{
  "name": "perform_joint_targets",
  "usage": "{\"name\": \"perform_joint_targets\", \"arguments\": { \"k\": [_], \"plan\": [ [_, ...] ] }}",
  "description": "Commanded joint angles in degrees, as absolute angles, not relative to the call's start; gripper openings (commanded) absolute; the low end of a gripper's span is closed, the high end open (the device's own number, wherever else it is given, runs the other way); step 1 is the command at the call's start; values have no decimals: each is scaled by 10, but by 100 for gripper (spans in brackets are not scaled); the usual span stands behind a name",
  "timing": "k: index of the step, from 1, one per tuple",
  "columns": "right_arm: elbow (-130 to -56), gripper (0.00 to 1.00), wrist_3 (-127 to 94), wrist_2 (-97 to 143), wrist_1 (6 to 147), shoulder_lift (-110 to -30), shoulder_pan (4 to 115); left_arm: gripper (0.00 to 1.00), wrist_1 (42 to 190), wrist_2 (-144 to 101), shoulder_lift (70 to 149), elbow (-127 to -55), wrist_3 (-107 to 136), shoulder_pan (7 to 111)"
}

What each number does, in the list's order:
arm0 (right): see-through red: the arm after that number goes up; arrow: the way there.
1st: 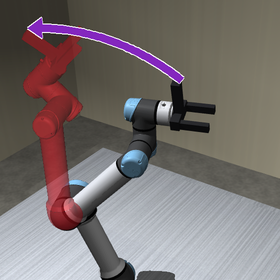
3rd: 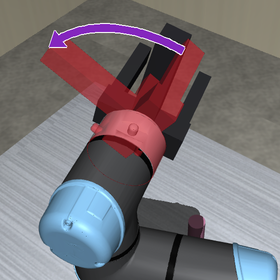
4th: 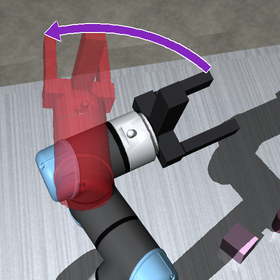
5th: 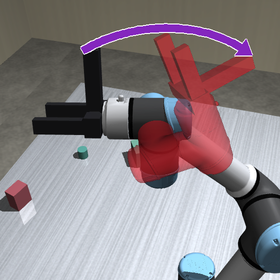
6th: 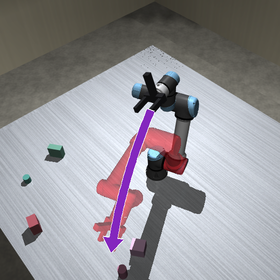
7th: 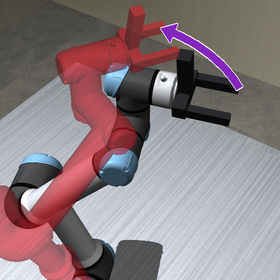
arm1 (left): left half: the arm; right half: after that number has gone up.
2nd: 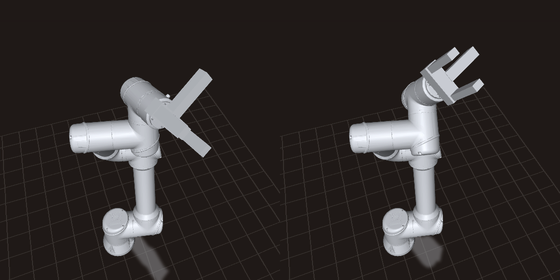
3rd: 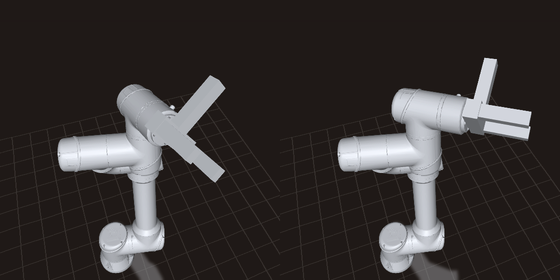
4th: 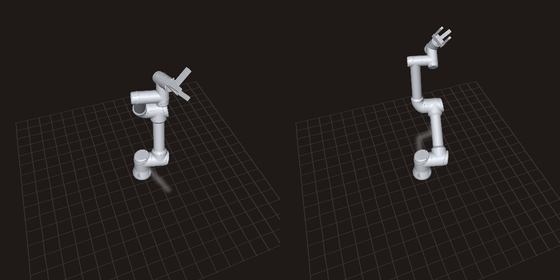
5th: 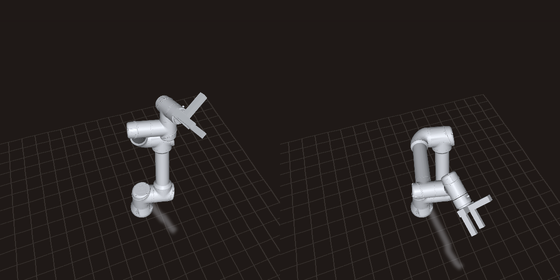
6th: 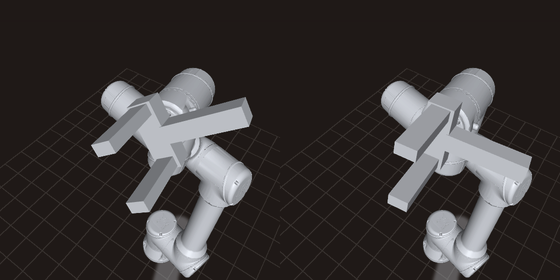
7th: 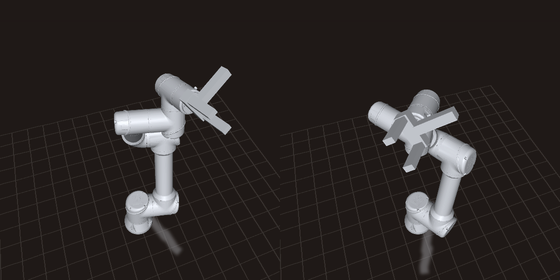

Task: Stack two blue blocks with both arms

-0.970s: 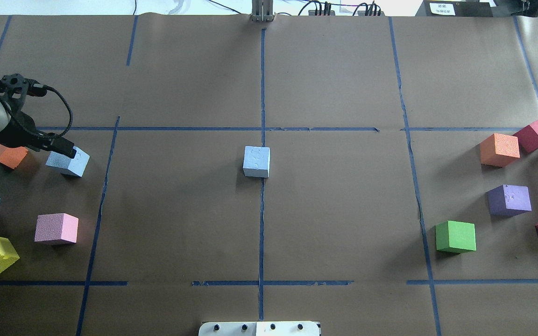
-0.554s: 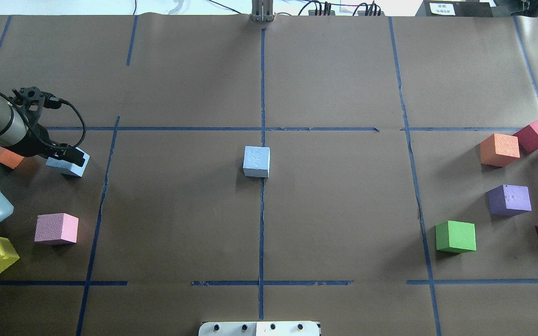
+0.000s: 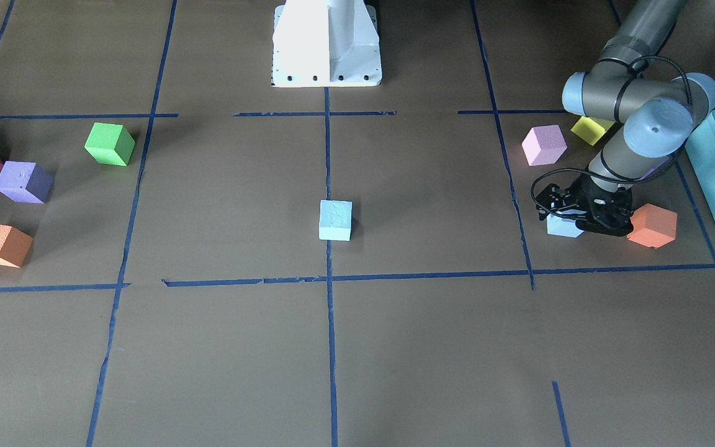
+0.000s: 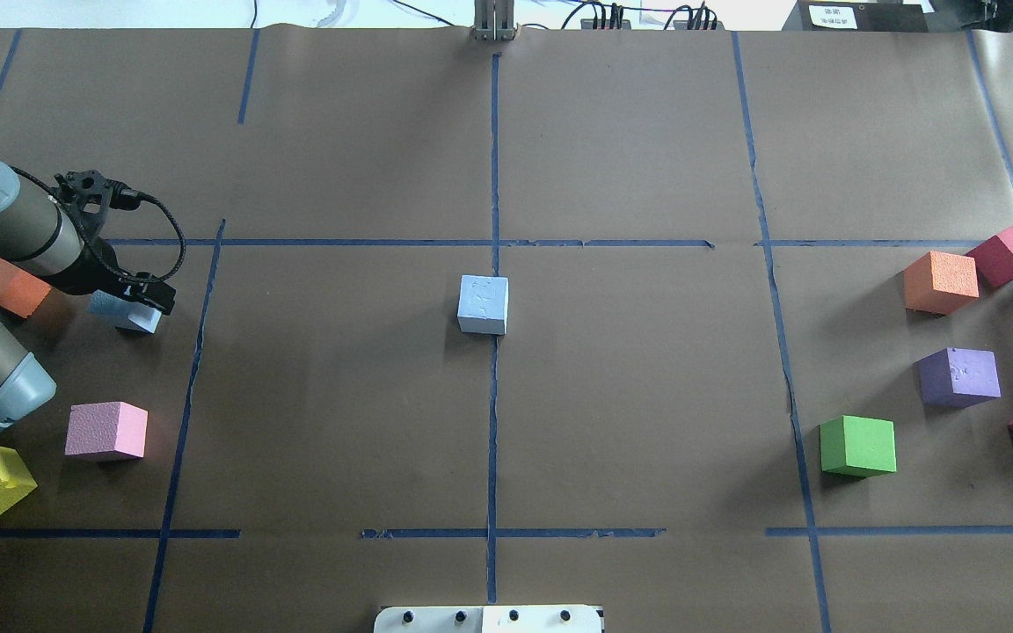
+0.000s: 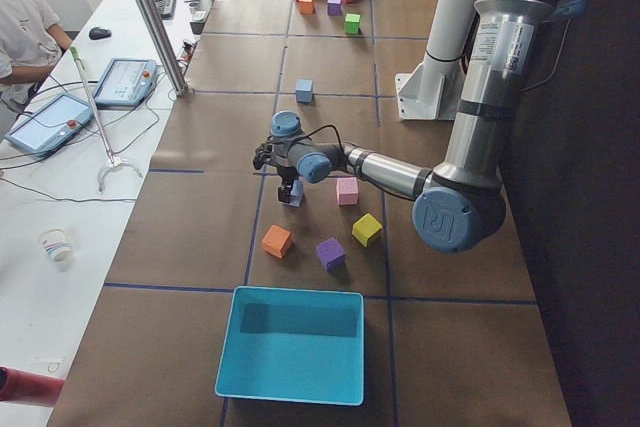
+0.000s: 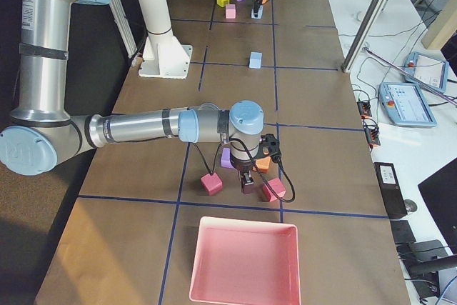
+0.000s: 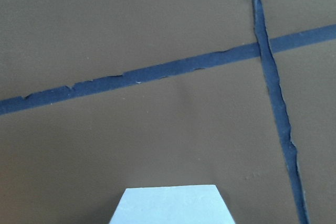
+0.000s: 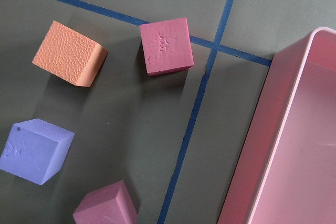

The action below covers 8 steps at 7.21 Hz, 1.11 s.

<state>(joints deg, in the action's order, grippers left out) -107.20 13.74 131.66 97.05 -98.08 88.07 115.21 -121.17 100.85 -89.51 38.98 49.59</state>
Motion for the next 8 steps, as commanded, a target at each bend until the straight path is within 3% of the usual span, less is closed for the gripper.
{"name": "perform_joint_targets", "arguments": {
  "k": [1,3,4,6,8],
  "plan": [
    [-1072,100,135,1317,970,-981,881,7,1151,-1210,1010,-902,391,497],
    [-1072,100,134,1317,970,-981,881,6,1051,-1214,1051,-971,401,497],
    [-1072,100,134,1317,970,-981,881,7,921,-1209,1133,-1004,423,496],
    [-1072,100,134,1319,971,-981,881,7,860,-1191,1294,-971,515,435],
    [-1071,100,134,1319,971,-982,881,8,867,-1134,1422,-870,591,374]
  ]
}}
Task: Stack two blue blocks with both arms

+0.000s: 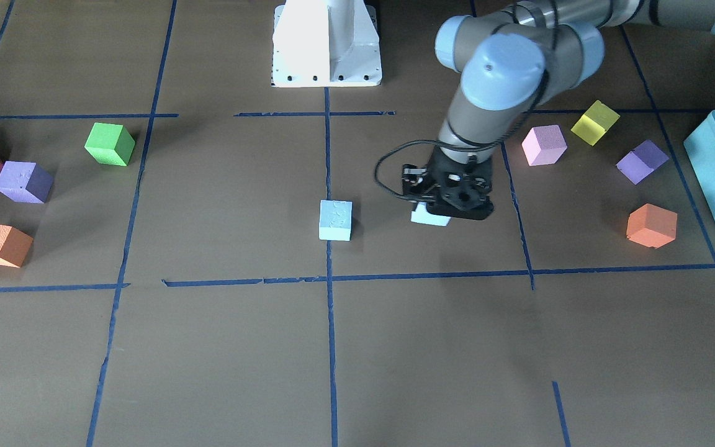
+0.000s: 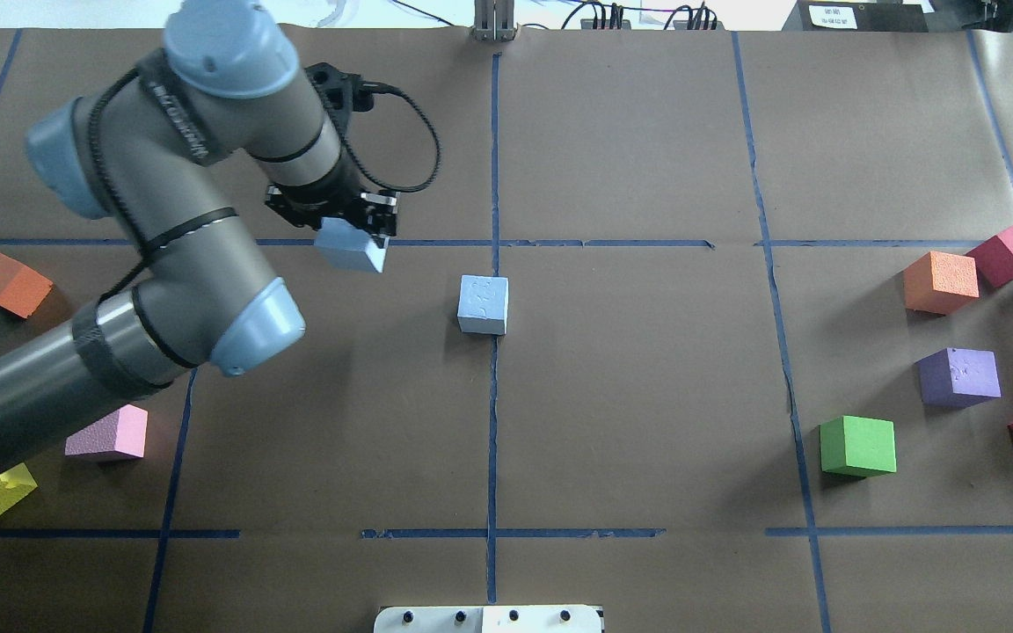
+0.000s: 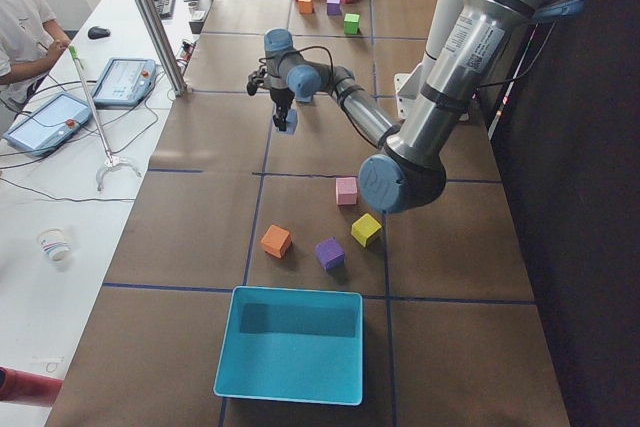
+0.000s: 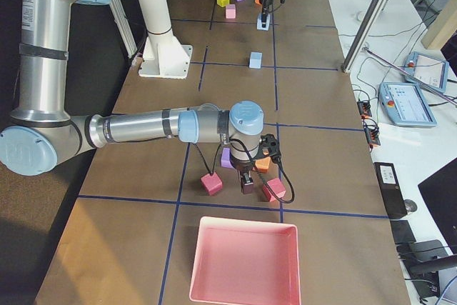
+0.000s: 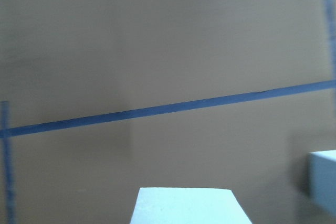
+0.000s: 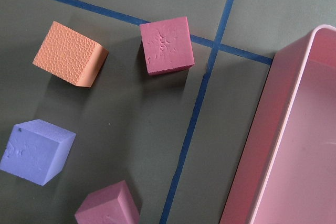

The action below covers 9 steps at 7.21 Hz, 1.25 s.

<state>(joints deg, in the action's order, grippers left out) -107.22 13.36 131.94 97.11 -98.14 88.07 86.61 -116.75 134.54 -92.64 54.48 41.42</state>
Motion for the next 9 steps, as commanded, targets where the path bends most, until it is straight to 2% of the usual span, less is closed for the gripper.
{"name": "perform_joint_targets", "arguments": {
  "k": [1,4,7,9],
  "plan": [
    [-1071,100,133,1320,971,-982,881,8,869,-1104,1444,-840,602,353],
    [-1071,100,132,1320,971,-982,881,10,881,-1086,1440,-823,599,330],
    [-1071,100,132,1321,971,-982,881,18,890,-1079,1441,-801,604,323],
    [-1071,100,132,1320,971,-982,881,52,890,-1079,1442,-795,610,324]
  ]
}}
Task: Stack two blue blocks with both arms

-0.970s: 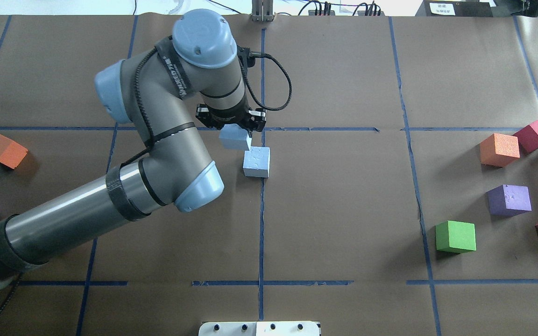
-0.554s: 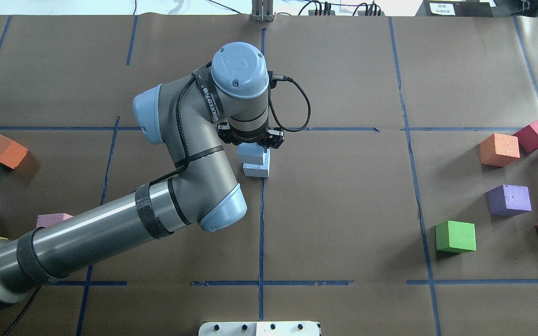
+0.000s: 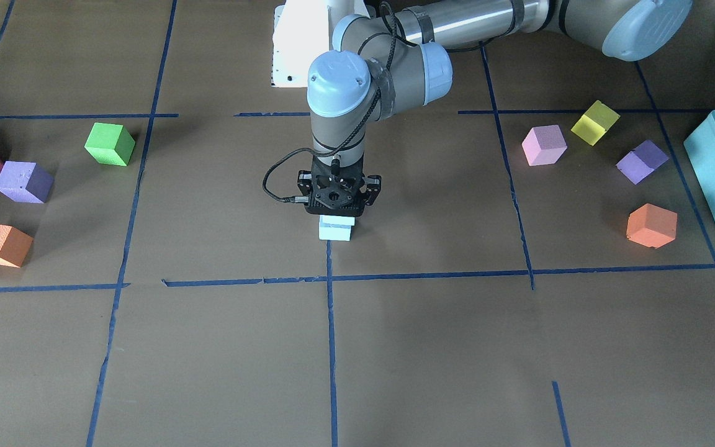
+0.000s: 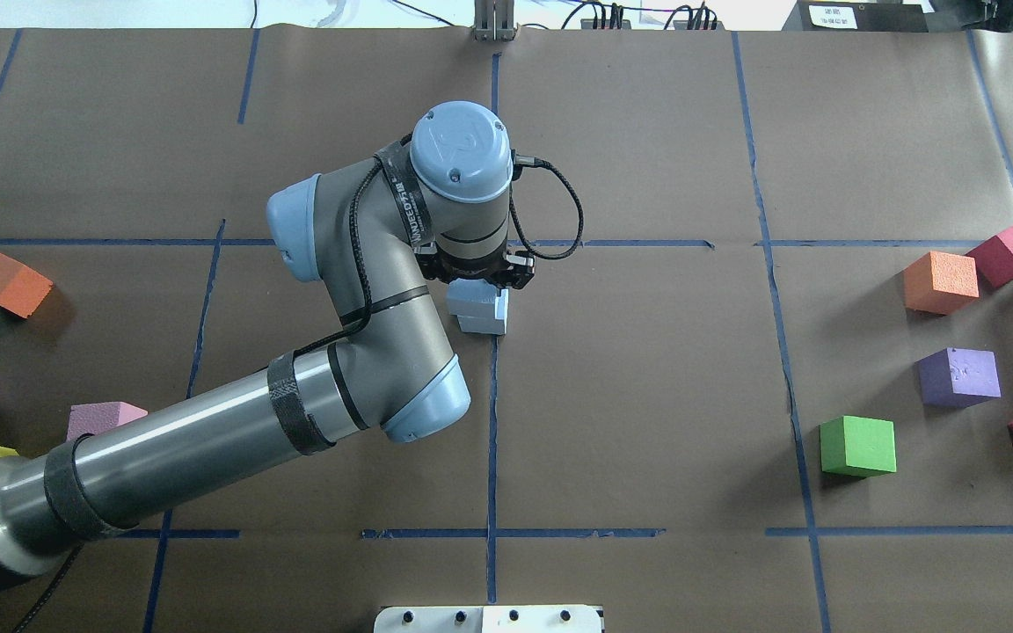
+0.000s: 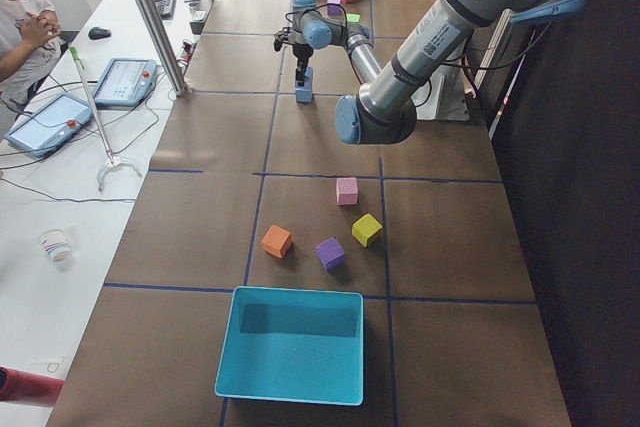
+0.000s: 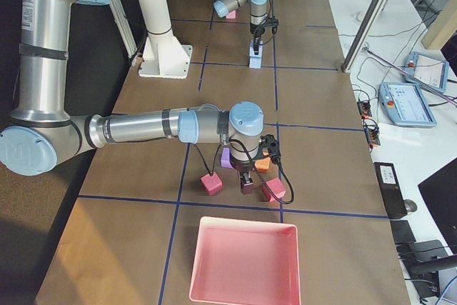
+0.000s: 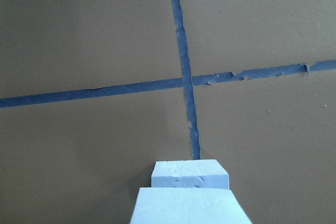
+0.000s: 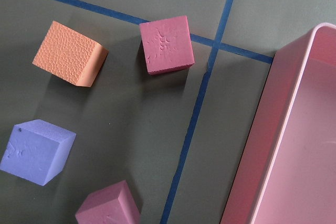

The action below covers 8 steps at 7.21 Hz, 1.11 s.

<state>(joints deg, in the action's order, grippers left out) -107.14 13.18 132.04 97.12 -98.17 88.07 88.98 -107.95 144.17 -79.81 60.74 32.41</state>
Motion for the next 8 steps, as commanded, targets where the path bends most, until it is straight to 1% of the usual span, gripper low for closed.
{"name": "perform_joint_targets", "arguments": {
  "k": [1,2,4,5,6,7,8],
  "plan": [
    [-1071,100,132,1320,971,-982,881,74,891,-1079,1442,-795,618,323],
    [-1071,100,132,1320,971,-982,881,100,909,-1079,1443,-795,625,323],
    [-1071,100,133,1320,971,-982,881,100,917,-1080,1445,-802,657,324],
    [-1072,100,133,1320,971,-982,881,100,903,-1087,1443,-830,653,337],
    [-1072,100,132,1320,971,-981,881,100,856,-1124,1432,-864,642,368],
    [-1071,100,132,1320,971,-981,881,100,832,-1140,1386,-919,574,400],
    [-1071,100,131,1320,971,-981,881,100,826,-1145,1316,-972,515,432]
  ]
}}
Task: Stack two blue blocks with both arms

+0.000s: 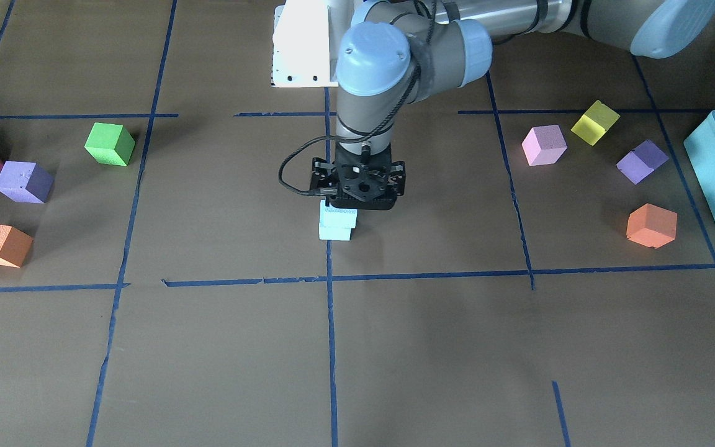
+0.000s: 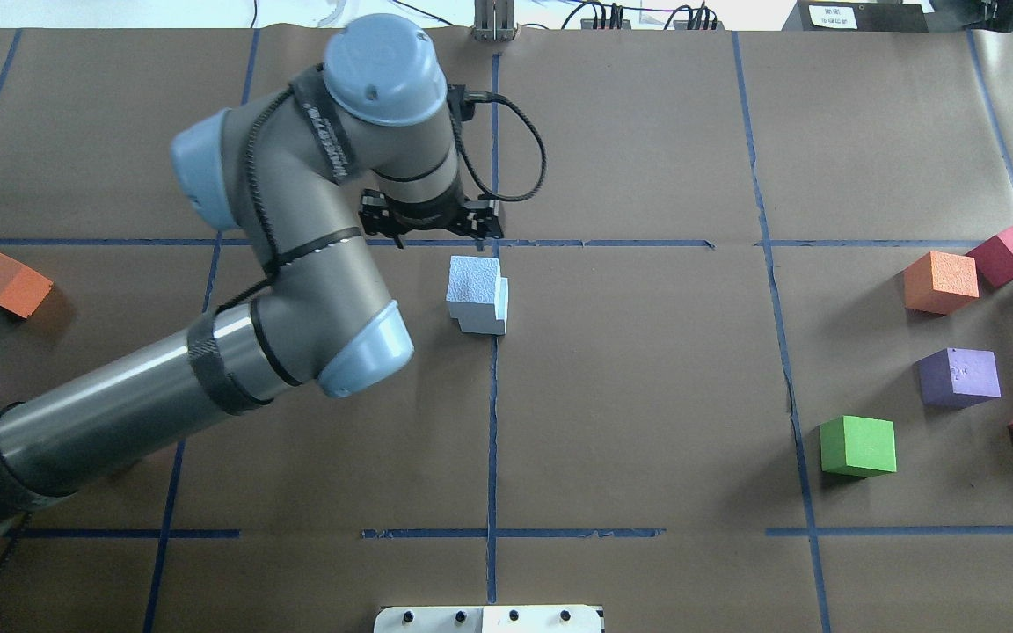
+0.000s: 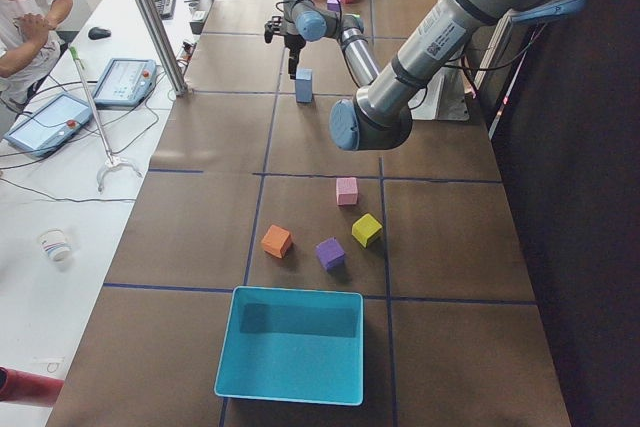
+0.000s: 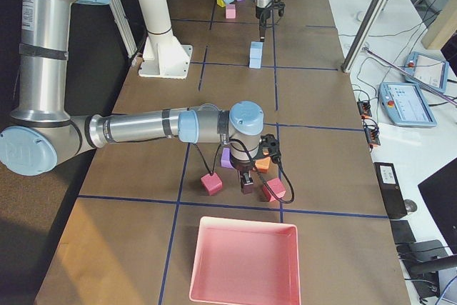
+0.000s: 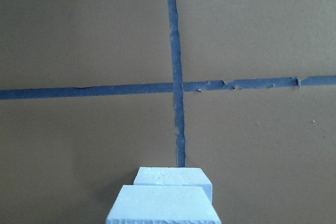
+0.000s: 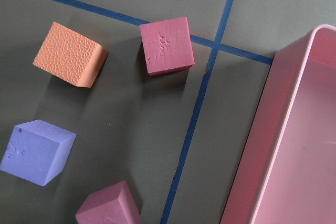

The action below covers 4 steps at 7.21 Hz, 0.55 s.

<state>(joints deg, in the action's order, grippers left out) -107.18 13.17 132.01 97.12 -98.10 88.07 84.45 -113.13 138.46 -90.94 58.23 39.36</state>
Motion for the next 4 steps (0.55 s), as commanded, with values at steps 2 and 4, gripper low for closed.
{"name": "perform_joint_targets", "arguments": {
  "k": [2,4],
  "plan": [
    [-1071,100,129,1320,971,-981,881,100,835,-1228,1149,-1048,295,556],
    [-1067,100,129,1321,972,-981,881,100,835,-1309,1030,-1035,59,729]
  ]
}}
